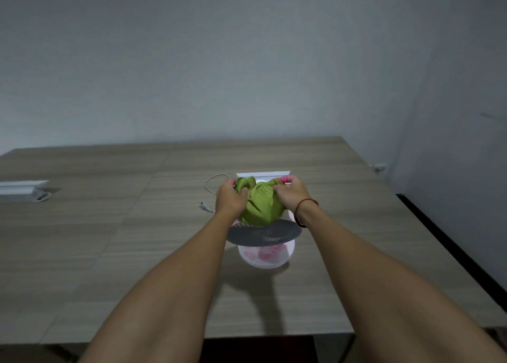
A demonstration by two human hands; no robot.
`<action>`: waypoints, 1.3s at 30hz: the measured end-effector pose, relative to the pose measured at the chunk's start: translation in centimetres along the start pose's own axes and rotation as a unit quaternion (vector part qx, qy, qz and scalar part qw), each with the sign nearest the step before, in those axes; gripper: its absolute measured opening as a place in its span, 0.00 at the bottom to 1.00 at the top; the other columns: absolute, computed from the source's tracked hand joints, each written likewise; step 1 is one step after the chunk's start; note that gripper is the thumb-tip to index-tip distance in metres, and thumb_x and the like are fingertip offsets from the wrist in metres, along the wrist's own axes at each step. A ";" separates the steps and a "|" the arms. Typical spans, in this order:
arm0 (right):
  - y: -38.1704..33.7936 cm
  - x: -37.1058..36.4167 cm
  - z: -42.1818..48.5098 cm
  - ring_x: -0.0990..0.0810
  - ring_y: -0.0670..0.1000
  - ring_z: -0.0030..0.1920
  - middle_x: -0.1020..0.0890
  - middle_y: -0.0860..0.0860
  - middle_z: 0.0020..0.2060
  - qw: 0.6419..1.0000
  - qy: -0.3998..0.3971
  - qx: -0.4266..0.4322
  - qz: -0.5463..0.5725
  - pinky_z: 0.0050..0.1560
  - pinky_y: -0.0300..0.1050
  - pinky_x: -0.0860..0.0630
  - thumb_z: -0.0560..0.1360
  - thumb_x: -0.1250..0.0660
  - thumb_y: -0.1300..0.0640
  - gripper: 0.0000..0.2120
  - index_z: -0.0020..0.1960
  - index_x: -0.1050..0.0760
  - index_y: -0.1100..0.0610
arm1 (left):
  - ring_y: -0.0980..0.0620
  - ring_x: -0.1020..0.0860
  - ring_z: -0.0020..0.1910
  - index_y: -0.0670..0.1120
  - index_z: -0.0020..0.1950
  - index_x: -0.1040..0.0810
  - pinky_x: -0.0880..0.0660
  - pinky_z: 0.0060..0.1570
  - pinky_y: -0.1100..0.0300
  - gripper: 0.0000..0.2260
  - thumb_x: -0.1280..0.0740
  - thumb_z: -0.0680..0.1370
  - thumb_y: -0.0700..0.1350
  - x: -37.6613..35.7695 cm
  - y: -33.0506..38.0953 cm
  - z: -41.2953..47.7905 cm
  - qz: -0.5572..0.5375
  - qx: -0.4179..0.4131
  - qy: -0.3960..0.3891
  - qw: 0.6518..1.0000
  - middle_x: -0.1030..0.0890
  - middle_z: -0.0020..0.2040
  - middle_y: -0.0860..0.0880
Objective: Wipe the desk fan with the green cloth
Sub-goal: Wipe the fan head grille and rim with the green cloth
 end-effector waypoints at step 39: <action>5.0 0.4 1.9 0.23 0.61 0.58 0.20 0.62 0.59 0.970 -0.046 0.021 -0.237 0.56 0.47 0.28 0.80 0.46 0.56 0.17 0.60 0.23 0.61 | 0.45 0.52 0.79 0.52 0.79 0.50 0.51 0.76 0.48 0.36 0.45 0.76 0.67 -6.0 -1.6 -3.5 0.221 -0.180 -0.071 0.956 0.53 0.80 0.43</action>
Point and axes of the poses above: each hand's wrist, its own z-axis towards the middle knuckle, its own x-axis out of the back of the hand, y = z × x, the point moved 10 cm from there along z, towards the middle knuckle
